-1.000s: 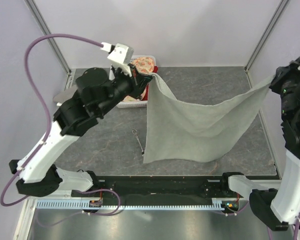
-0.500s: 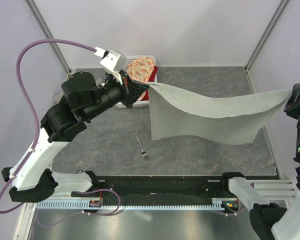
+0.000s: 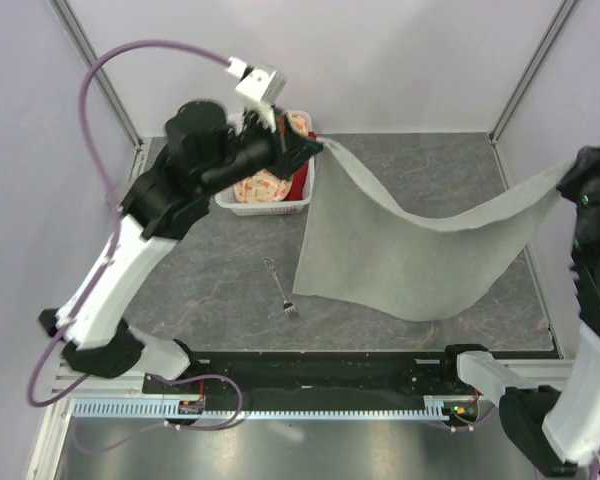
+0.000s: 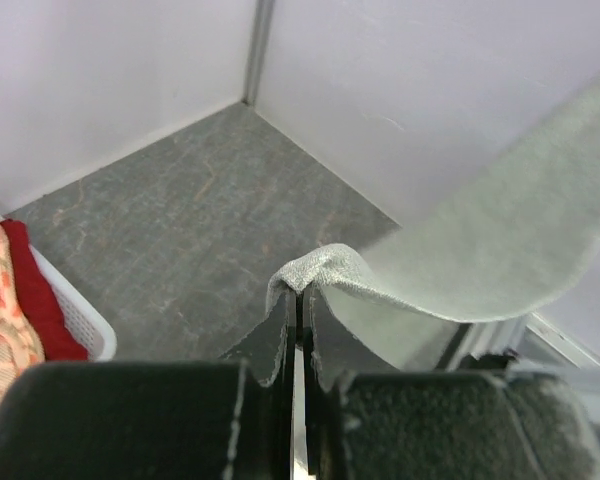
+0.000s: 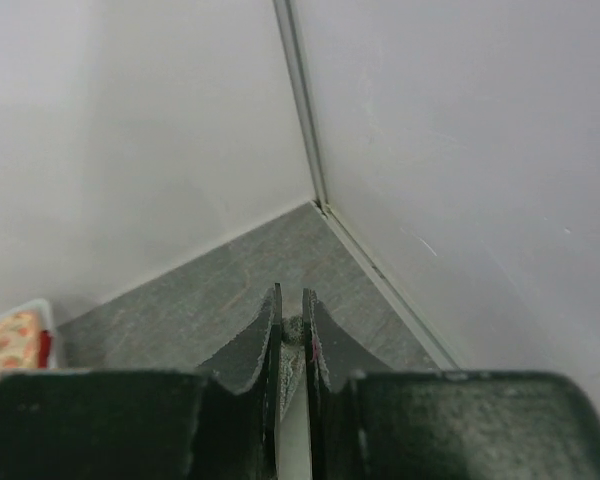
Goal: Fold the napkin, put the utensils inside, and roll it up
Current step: Flatten the napkin out
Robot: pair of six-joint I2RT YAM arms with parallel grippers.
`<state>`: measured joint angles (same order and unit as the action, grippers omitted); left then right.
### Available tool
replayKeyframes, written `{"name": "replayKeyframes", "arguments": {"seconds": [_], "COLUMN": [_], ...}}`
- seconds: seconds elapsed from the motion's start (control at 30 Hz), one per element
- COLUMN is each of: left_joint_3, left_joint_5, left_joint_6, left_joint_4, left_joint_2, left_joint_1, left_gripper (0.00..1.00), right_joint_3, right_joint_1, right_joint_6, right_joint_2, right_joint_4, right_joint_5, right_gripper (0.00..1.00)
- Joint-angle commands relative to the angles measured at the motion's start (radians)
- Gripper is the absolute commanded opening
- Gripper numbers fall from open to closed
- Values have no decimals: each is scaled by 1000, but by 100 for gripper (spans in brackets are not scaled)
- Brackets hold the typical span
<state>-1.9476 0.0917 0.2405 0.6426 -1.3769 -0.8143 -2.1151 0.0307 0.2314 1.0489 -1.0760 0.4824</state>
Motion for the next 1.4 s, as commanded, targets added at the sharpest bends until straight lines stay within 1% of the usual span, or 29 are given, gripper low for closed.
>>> {"name": "replayKeyframes", "arguments": {"seconds": [0.0,0.03,0.07,0.1,0.13,0.2,0.23,0.27,0.3,0.33,0.37,0.4,0.43,0.47,0.5,0.53,0.57,0.6,0.67,0.73,0.77,0.87,1.0,1.03,1.1,1.2,1.23,1.3,1.37], "left_joint_3": [-103,-188,-248,-316,-455,-595,-694,-705,-692,-629,-601,-590,-591,-590,-587,-576,-570,-541,-495,-430,-416,-367,-225,-197,-107,20,50,131,185], "left_joint_5": [164,195,266,302,327,382,408,472,500,519,532,533,523,523,526,529,539,543,542,540,542,552,527,517,462,337,271,235,214], "left_joint_6": [39,46,65,80,95,141,164,228,264,299,343,348,345,338,332,324,298,281,232,200,192,165,120,105,92,59,43,25,20], "left_joint_4": [-72,-78,-74,-67,-64,-81,-110,-154,-302,-381,-444,-519,-534,-553,-578,-584,-587,-590,-607,-624,-624,-620,-581,-568,-496,-390,-358,-295,-255], "left_joint_2": [-218,-332,-417,-492,-657,-805,-937,-977,-1011,-1028,-1059,-1073,-1083,-1093,-1091,-1085,-1078,-1050,-1012,-953,-935,-864,-739,-684,-616,-486,-450,-367,-293], "left_joint_1": [162,190,243,266,288,337,352,383,395,403,415,415,415,415,415,414,411,409,402,396,388,371,351,348,348,351,354,359,380], "left_gripper": [2,2,2,2,2,2,2,2,2,2,6,35,54,66,86,93,96,98,99,100,100,100,100,100,100,100,100,100,100], "right_joint_3": [131,167,178,182,184,167,130,104,74,-12,-63,-115,-203,-241,-270,-301,-296,-281,-166,-26,10,142,354,445,538,744,782,877,931], "right_joint_1": [-3,-8,-15,-26,-81,-130,-173,-189,-202,-222,-230,-238,-248,-253,-259,-267,-270,-270,-270,-268,-268,-268,-253,-235,-206,-93,-66,31,96], "right_joint_6": [-85,-96,-105,-116,-116,-110,-100,-98,-96,-93,-92,-90,-89,-87,-89,-89,-95,-99,-104,-99,-96,-83,-46,-38,-27,-7,12,26,52], "right_joint_2": [166,225,261,299,385,482,588,646,702,823,888,1005,1058,1104,1172,1189,1197,1179,1130,1032,999,890,714,685,601,502,479,424,373], "right_joint_4": [170,204,240,298,326,393,410,431,461,464,464,456,453,450,441,438,439,458,493,559,570,571,570,570,576,594,596,610,619], "right_joint_5": [145,159,165,160,124,78,23,4,-20,-37,-68,-82,-94,-128,-142,-157,-175,-207,-247,-292,-306,-370,-461,-481,-481,-512,-513,-521,-533], "right_gripper": [0,0,0,0,0,0,0,0,0,0,0,1,13,30,62,77,84,88,90,93,93,93,93,93,93,93,92,91,88]}}
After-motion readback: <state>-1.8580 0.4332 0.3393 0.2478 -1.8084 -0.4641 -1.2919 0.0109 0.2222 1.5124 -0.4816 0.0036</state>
